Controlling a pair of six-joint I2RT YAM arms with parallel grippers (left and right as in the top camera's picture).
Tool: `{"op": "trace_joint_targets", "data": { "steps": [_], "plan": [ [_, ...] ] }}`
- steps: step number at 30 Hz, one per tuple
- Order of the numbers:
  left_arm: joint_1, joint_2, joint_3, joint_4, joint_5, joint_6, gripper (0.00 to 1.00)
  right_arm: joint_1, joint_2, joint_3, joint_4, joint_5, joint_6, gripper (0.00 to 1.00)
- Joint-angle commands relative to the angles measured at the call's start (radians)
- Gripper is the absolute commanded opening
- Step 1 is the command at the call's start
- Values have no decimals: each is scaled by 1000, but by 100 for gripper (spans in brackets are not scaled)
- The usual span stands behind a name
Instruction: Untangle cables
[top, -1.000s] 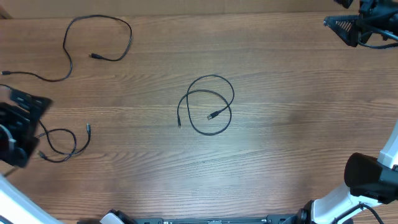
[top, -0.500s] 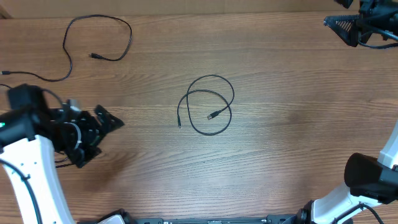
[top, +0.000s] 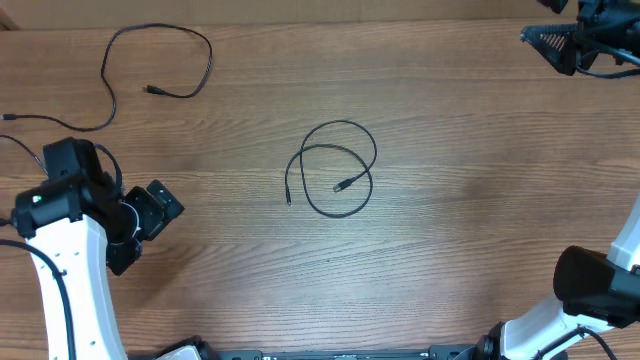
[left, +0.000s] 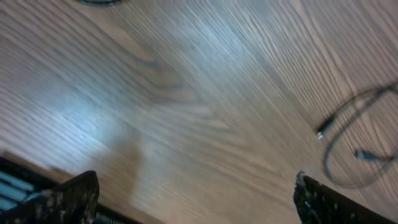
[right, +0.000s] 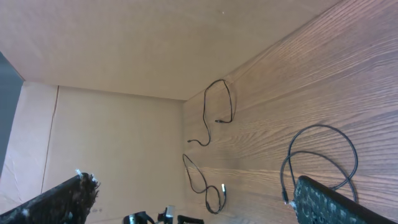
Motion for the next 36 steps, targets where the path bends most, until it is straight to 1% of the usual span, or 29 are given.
{"op": "trace_joint_targets", "data": {
  "steps": [1, 4, 5, 6, 9, 11, 13, 18, 19, 22, 24, 28, 32, 34, 36],
  "plan": [
    [-6, -5, -66, 64, -53, -46, 99, -5, -5, 7, 2, 3, -8, 100],
    [-6, -5, -129, 155, -50, -47, 100, -5, -5, 7, 2, 3, -8, 100],
    [-6, -5, -140, 173, -34, -55, 100, -5, -5, 7, 2, 3, -8, 100],
    [-6, -5, -153, 191, 15, -68, 99, -5, -5, 8, 2, 3, -8, 100],
    [-6, -5, -153, 214, 63, -88, 100, -5, -5, 8, 2, 3, -8, 100],
    [-6, -3, -154, 237, 60, -121, 100, -5, -5, 7, 2, 3, -8, 100],
    [-6, 1, -159, 264, 18, -140, 100, -5, -5, 7, 2, 3, -8, 100],
    [-6, 55, -169, 309, -221, -269, 100, -5, -5, 7, 2, 3, -8, 100],
    [-5, 82, -169, 330, -293, -282, 100, -5, -5, 7, 2, 3, -8, 100],
    [9, 130, -169, 396, -385, -281, 99, -5, -5, 7, 2, 3, -8, 100],
    [36, 162, -169, 434, -399, -282, 99, -5, -5, 8, 2, 3, -8, 100],
    [128, 239, -169, 509, -373, -314, 100, -5, -5, 7, 2, 3, -8, 100],
    [206, 324, -169, 596, -341, -243, 99, -5, -5, 7, 2, 3, -8, 100],
    [218, 363, -169, 648, -329, -167, 96, -5, -5, 8, 2, 3, -8, 100],
    [218, 398, -169, 683, -330, -102, 96, -5, -5, 8, 2, 3, -8, 100]
  ]
}}
